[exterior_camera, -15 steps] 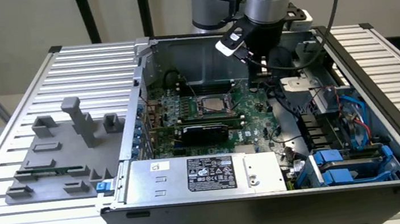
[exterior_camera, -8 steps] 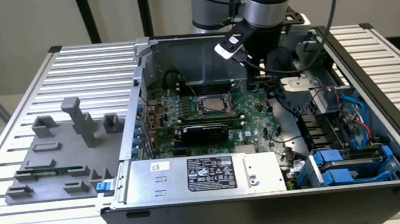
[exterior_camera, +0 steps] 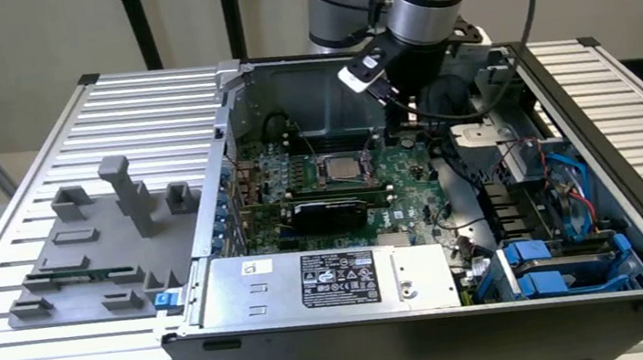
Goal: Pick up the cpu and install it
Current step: 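Close the cpu cover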
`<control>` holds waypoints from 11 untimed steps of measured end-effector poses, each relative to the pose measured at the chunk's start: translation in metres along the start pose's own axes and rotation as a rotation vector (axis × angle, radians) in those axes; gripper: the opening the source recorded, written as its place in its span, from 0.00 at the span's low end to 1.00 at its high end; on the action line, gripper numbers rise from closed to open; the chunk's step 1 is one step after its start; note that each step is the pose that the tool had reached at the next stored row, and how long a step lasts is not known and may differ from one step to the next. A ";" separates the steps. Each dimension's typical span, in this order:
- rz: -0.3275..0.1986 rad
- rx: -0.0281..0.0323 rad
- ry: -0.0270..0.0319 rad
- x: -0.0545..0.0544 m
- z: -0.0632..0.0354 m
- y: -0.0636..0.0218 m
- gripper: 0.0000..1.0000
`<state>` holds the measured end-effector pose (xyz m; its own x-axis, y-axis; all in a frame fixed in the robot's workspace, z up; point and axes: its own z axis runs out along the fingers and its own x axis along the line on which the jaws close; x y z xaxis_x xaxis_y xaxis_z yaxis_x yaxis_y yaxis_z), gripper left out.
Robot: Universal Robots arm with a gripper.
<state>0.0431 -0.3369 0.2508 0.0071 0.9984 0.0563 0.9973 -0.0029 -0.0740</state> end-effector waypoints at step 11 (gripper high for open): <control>-0.011 0.1105 0.0017 0.000 0.0010 -0.0084 0.11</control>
<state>0.0346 -0.3369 0.2505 -0.0032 0.9982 0.0593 0.9831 0.0140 -0.1828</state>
